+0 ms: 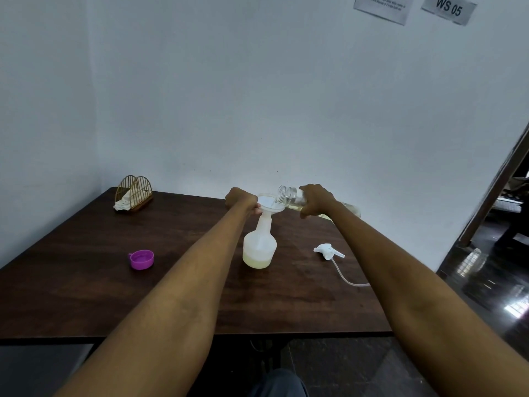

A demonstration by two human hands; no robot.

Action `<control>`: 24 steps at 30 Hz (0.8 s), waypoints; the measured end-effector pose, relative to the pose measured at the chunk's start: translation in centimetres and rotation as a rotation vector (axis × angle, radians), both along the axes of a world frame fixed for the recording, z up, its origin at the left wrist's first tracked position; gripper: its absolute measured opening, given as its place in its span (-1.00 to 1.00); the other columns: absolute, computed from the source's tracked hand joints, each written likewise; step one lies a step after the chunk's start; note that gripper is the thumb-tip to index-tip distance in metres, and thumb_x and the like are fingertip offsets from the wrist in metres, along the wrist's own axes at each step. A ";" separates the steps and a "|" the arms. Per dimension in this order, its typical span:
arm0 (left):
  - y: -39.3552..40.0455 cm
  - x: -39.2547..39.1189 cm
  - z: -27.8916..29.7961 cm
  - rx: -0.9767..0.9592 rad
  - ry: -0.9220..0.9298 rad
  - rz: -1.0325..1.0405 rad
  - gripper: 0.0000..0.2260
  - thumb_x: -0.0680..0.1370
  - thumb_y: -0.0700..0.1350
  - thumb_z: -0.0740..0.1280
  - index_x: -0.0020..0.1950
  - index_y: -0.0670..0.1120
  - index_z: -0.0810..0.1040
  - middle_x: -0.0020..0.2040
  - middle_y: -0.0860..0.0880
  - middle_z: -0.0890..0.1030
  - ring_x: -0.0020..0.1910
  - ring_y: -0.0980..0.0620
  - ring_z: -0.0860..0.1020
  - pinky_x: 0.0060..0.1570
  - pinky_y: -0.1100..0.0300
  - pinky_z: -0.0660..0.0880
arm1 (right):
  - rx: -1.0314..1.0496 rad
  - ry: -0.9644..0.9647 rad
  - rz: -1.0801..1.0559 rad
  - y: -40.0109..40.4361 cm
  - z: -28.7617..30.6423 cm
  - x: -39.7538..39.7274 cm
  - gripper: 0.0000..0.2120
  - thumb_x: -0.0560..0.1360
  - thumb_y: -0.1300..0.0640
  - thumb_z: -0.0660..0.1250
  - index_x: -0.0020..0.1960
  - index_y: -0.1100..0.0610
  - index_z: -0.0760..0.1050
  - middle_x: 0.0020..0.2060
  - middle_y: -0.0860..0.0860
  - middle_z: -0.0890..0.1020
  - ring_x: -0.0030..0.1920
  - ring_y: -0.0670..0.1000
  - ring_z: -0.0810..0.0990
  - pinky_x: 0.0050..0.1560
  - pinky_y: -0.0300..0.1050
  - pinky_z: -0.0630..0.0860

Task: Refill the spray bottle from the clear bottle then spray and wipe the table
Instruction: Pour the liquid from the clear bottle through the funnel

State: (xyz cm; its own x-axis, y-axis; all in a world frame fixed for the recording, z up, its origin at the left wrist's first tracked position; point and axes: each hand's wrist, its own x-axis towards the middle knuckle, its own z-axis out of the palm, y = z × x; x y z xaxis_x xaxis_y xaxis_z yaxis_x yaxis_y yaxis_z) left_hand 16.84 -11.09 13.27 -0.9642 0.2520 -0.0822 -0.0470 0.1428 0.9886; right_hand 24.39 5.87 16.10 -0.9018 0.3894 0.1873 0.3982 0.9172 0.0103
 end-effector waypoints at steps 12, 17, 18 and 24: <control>0.1 -0.1 -0.1 0.007 -0.001 0.008 -0.93 0.49 -0.41 0.29 -0.15 -0.28 0.51 -0.42 -0.11 0.51 -0.78 0.12 0.43 -0.51 0.30 0.53 | -0.028 0.031 0.009 0.0 0.0 0.3 -0.58 0.27 0.17 0.49 0.07 0.22 0.46 0.06 0.11 0.56 0.09 0.14 0.53 -0.17 -0.14 0.34; 0.1 -0.2 -0.2 0.019 -0.009 0.008 -0.91 0.49 -0.41 0.29 -0.19 -0.27 0.50 -0.40 -0.11 0.53 -0.77 0.13 0.43 -0.44 0.27 0.55 | -0.044 0.015 0.003 -0.1 -0.1 0.5 -0.65 0.26 0.18 0.48 -0.07 0.13 0.38 -0.03 0.09 0.53 0.07 0.14 0.53 -0.17 -0.14 0.33; 0.1 -0.2 -0.2 0.024 -0.011 0.009 -0.87 0.49 -0.42 0.29 -0.23 -0.26 0.48 -0.40 -0.12 0.52 -0.77 0.13 0.43 -0.47 0.28 0.54 | -0.042 0.010 0.003 -0.1 -0.2 0.5 -0.65 0.27 0.18 0.49 -0.07 0.12 0.37 -0.02 0.09 0.53 0.09 0.14 0.53 -0.16 -0.14 0.33; 0.0 -0.1 -0.1 0.028 -0.018 0.008 -0.82 0.48 -0.42 0.30 -0.30 -0.24 0.45 -0.39 -0.13 0.52 -0.78 0.13 0.43 -0.58 0.32 0.49 | -0.024 0.010 0.005 0.0 -0.4 0.4 -0.62 0.28 0.18 0.49 0.02 0.12 0.41 0.11 0.11 0.55 0.13 0.14 0.51 -0.13 -0.14 0.32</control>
